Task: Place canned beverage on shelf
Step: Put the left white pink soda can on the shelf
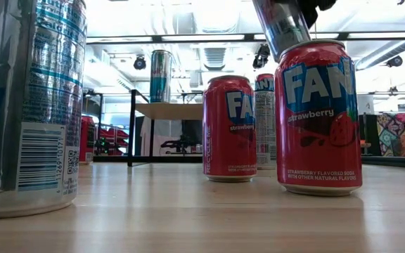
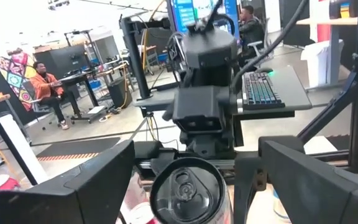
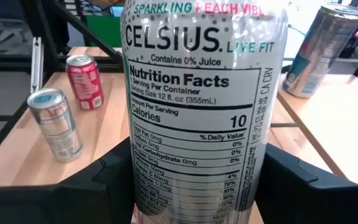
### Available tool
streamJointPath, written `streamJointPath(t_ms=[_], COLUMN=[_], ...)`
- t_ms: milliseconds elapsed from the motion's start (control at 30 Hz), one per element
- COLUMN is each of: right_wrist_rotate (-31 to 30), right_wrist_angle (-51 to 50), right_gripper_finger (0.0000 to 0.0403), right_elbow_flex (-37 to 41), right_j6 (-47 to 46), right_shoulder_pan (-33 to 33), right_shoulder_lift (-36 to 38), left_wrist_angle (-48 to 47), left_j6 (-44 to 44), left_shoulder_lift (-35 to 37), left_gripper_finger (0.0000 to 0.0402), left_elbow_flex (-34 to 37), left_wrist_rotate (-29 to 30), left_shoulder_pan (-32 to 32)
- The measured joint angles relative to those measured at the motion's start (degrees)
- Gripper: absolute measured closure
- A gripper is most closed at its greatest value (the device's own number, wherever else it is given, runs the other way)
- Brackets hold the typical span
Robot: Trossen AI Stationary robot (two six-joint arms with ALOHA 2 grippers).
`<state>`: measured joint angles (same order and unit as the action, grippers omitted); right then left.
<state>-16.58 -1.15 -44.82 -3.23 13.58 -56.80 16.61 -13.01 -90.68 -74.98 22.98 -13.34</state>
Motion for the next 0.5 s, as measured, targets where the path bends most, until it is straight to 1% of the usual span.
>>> streamJointPath(t_ms=[167,300,400,500], right_wrist_rotate=[-0.05,-1.35,-4.39,-5.97], right_wrist_angle=[1.06,4.55,8.76,14.4], right_gripper_finger=[0.0171,0.0171,0.0171,0.0171], right_elbow_flex=[0.0,0.02,0.07,0.11], right_j6=[-0.39,-0.39,-0.1,1.42], right_shoulder_pan=[-1.55,-2.89,-3.9,-5.21], right_shoulder_lift=[-0.02,-0.85,-3.21,-6.71], left_wrist_angle=[-0.98,2.21,4.99,8.6], left_j6=[0.55,2.76,4.47,5.37], left_shoulder_lift=[4.14,8.43,11.63,14.93], left_gripper_finger=[0.0063,0.0063,0.0063,0.0063], left_elbow_flex=[3.26,8.36,12.85,17.14], left_wrist_rotate=[0.02,0.02,0.02,0.66], left_shoulder_pan=[-0.15,-0.16,-0.21,-0.24])
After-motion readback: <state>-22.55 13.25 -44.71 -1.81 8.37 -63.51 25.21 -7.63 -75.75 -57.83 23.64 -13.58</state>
